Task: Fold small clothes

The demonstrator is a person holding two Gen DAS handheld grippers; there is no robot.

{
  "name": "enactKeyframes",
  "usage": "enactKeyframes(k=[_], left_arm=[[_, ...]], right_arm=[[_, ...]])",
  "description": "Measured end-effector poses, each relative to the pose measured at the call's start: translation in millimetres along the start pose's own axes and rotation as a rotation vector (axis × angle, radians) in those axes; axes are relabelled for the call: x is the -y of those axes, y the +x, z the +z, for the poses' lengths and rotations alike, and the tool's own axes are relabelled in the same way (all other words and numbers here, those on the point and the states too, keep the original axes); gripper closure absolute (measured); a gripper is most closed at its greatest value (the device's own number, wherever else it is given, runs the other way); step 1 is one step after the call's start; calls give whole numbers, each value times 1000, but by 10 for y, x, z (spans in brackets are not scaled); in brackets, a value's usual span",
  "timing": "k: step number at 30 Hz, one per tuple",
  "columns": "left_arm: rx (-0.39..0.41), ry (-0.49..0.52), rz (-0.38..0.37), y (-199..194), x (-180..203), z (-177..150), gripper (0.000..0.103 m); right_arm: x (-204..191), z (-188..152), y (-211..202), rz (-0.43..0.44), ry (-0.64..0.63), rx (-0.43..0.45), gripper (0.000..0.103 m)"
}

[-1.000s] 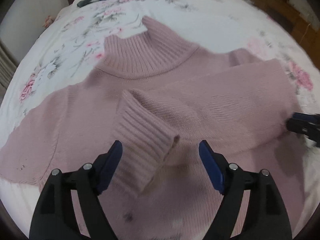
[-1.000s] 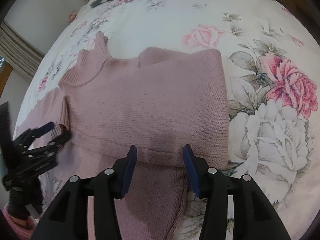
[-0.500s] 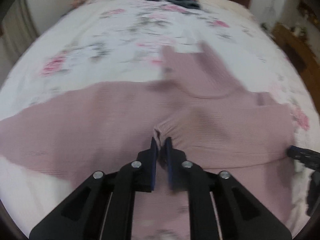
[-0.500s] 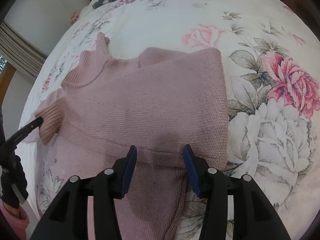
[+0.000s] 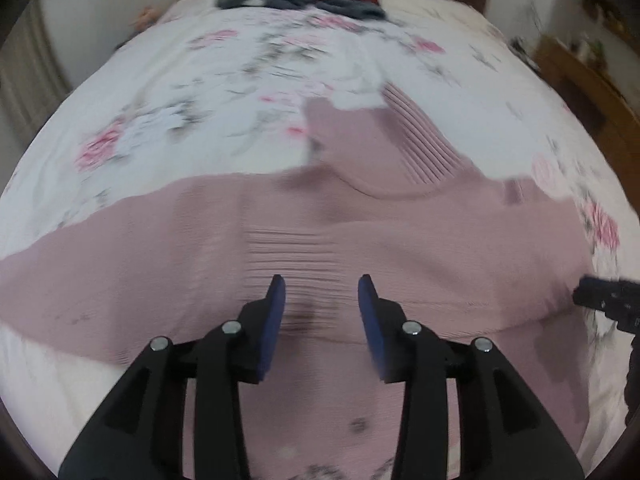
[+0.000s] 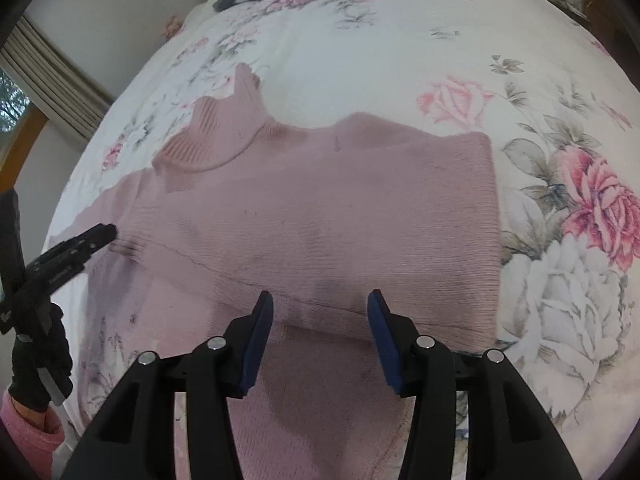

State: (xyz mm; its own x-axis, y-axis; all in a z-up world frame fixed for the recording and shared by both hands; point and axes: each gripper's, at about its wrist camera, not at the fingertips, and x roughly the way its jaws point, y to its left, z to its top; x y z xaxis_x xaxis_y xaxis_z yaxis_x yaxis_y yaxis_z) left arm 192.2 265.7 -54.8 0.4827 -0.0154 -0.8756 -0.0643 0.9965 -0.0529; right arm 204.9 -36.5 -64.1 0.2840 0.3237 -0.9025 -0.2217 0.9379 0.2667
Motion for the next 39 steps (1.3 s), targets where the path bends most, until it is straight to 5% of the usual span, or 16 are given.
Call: enactKeyframes(k=[6,14,17,19,22,28,33,39], left_arm=[[-148,-27,-6,527,-42,-148,63],[-120,-73,-57,356,-189,-173,64],[-51,-93,-54,-7,-376,-228,50],[-7,-105,-30,-253,-590,-327,37],[15,-157,36,-546,-1112,-533,36],[-20,-419,115,-803,-2470,-996,36],[18,-660,42,-815,-3316,-1229,38],[106,-827,-93,-615,-3753,-1242,39]], right_arm=[[84,-35,240,-18,21,-64,53],[58,12,261,-31,29,-80,51],[-67,-26,30,-16,3,-37,48],[-164,-99,-124,8,-27,-7,40],[-263,-194,-227,18,-57,-2,40],[-434,-333,-192,83,-71,-49,40],[-620,-398,-48,86,-103,-77,40],[-665,-452,98,64,-102,-100,40]])
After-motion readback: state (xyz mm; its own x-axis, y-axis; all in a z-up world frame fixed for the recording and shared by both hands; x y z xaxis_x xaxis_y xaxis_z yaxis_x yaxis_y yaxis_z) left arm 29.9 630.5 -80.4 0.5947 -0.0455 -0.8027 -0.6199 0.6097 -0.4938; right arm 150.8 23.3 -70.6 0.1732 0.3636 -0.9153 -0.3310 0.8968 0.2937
